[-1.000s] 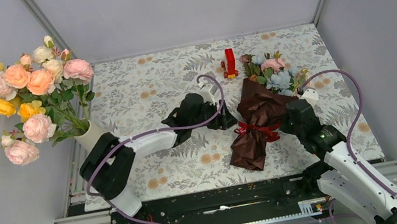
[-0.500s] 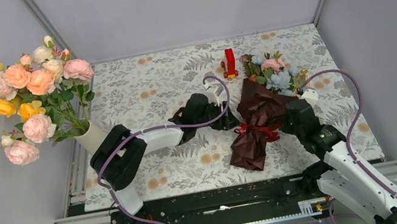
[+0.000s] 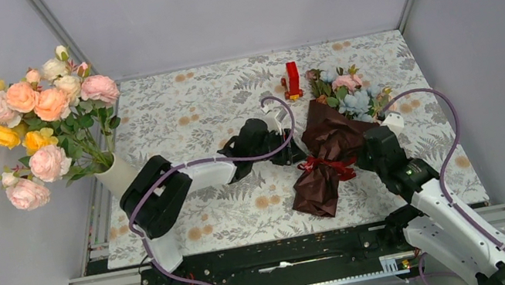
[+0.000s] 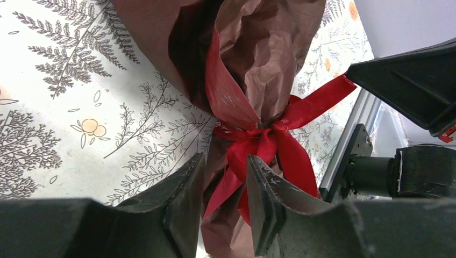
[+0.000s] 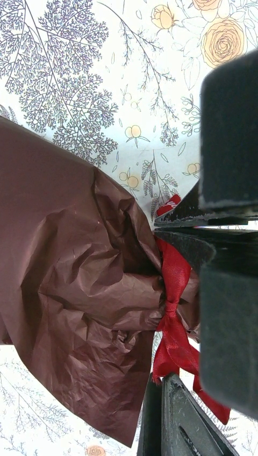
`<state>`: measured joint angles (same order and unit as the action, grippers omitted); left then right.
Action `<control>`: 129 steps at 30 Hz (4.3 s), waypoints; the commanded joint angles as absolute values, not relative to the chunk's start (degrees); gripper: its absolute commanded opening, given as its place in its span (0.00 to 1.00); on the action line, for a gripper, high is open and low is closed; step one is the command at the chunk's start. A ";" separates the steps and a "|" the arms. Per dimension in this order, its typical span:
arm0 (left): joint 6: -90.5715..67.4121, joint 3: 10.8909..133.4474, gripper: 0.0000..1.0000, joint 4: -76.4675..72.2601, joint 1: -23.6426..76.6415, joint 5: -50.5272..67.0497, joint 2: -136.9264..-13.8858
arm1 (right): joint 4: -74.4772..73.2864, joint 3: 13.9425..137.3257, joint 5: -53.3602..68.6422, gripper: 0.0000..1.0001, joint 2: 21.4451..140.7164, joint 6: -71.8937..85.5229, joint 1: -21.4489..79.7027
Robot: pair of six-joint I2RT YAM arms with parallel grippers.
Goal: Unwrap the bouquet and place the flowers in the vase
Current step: Untie the ribbon from the wrapping paper.
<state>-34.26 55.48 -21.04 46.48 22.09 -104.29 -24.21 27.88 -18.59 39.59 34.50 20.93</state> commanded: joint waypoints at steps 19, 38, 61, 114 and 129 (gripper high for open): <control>-35.28 53.53 0.00 -28.56 47.99 17.80 -100.33 | -24.14 27.20 -21.45 0.00 38.94 33.93 20.66; -32.84 53.76 0.00 -24.52 47.47 14.06 -97.38 | -26.38 26.95 -24.80 0.00 39.02 34.41 20.68; -33.62 52.39 0.00 -24.26 46.23 15.34 -96.25 | -16.48 19.01 -5.51 0.33 39.75 42.22 20.66; -33.31 50.19 0.00 -23.02 43.54 11.86 -94.50 | -9.42 14.84 -10.59 0.00 35.93 44.39 20.65; -33.58 49.00 0.00 -23.64 41.33 12.48 -93.94 | -12.19 14.93 -13.69 0.00 33.37 41.88 20.65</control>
